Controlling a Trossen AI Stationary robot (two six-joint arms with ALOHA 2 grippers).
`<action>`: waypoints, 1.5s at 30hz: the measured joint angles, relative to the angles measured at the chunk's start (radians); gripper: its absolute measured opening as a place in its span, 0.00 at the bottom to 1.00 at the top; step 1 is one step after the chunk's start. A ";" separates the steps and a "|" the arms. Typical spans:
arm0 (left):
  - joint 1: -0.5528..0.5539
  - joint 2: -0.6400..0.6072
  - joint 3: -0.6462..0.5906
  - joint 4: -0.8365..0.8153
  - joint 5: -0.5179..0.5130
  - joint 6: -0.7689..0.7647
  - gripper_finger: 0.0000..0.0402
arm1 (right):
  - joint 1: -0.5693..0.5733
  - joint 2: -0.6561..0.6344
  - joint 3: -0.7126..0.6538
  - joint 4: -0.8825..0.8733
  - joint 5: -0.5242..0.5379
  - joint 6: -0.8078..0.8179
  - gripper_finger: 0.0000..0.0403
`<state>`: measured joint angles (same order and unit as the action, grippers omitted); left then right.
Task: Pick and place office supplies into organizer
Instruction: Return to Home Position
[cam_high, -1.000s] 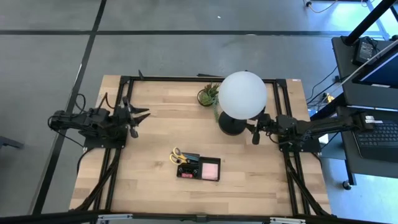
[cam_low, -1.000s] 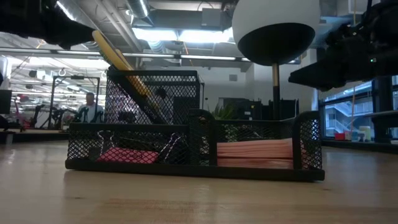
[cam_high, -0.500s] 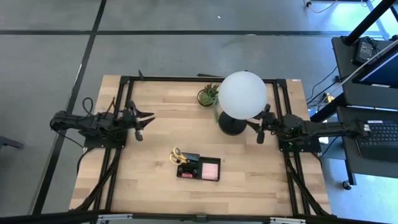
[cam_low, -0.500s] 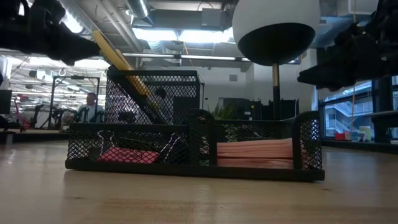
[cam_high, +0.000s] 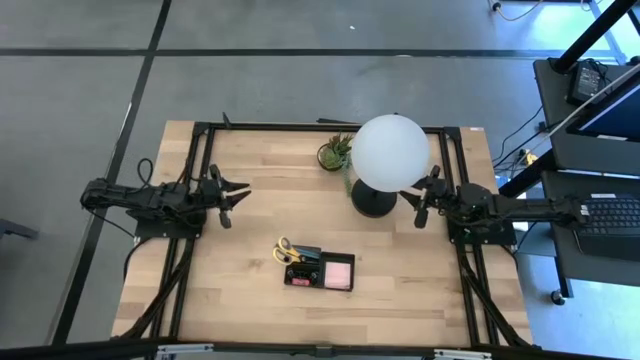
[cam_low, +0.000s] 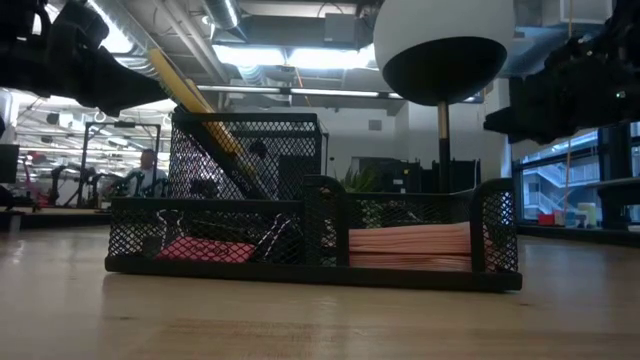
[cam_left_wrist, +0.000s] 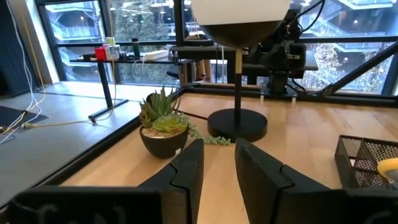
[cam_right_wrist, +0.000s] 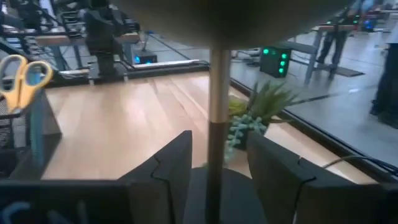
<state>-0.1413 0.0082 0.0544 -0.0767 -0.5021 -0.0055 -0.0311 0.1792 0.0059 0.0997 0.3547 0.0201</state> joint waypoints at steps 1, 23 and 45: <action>0.000 0.000 0.000 0.000 0.000 0.000 0.21 | 0.000 -0.013 0.000 -0.014 0.009 0.002 0.38; 0.000 0.001 0.000 0.000 0.000 0.000 0.21 | 0.000 -0.145 0.000 -0.022 0.010 -0.135 0.38; 0.000 0.001 0.000 0.000 0.000 0.000 0.21 | 0.000 -0.144 0.000 -0.022 0.010 -0.129 0.38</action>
<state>-0.1413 0.0090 0.0544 -0.0769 -0.5026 -0.0051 -0.0307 0.0349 0.0059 0.0772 0.3649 -0.1085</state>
